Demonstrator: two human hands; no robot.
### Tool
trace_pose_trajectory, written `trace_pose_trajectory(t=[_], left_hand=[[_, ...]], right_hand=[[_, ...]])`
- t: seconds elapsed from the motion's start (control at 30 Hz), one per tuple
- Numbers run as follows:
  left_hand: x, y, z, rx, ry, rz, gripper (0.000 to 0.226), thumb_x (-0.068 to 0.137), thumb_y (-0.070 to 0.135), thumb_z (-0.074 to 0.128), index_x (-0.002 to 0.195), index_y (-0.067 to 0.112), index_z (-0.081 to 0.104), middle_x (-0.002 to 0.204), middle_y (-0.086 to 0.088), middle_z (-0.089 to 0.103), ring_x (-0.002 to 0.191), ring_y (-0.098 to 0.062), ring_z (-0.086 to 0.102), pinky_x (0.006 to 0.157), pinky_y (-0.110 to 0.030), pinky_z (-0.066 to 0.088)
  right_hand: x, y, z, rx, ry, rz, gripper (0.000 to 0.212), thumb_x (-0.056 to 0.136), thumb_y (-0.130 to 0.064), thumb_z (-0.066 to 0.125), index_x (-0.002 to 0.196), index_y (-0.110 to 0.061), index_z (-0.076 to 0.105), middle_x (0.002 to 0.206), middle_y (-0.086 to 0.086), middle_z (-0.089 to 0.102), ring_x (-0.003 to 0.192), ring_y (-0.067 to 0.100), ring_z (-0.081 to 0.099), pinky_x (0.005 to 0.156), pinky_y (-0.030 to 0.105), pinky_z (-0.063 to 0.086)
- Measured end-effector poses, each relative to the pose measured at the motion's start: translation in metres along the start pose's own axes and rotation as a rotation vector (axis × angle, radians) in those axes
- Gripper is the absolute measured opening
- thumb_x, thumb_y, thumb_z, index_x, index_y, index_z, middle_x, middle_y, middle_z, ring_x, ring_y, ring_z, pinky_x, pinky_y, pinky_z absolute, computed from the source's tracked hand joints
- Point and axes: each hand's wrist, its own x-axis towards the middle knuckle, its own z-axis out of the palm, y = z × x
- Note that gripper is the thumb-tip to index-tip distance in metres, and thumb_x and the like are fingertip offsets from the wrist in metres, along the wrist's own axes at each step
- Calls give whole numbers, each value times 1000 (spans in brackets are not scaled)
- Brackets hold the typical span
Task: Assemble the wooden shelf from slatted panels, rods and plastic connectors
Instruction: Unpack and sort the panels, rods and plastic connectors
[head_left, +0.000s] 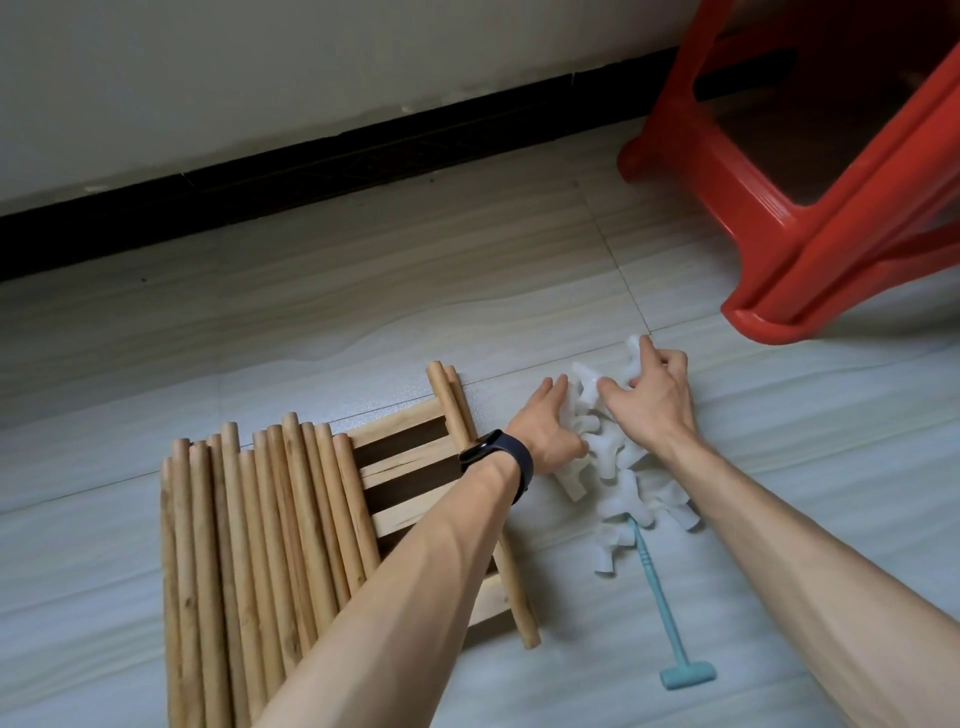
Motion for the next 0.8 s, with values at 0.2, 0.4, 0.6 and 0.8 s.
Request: trace_pose_trajectory(t=[0.2,0.4,0.6,0.8], left_hand=[[-4,7,2,49,-9,35,84,89,11,57,159,34,17,167,9,4,151,-18,20,113,-27,31],[-4,4,0,81,-18,45,80,91,13,58,159,31,20,167,6,7,151,-17,20,115,-28,28],[-2,-4,7,92,-12,70,82,91,10,56,160,29,16,168,5,4,151,-15,21,111,-22,27],[-7,-2,0,112,4,77,79,92,10,55,159,31,20,167,0,5,148,-19,28,106,-21,30]], right_hand=[[1,0,-7,-9,21,48,70,90,-31,63,152,-16,33,142,8,32,93,19,46,86,25,38],[-1,-6,-3,-56,-16,28,64,92,-34,60,149,-14,40,144,8,33,115,28,55,88,26,36],[3,-8,0,-156,-79,-47,52,93,-38,57,138,-13,54,144,2,26,100,24,58,88,31,43],[2,-9,-9,-90,-56,-99,49,97,-24,49,146,-22,49,144,0,38,112,21,58,101,31,40]])
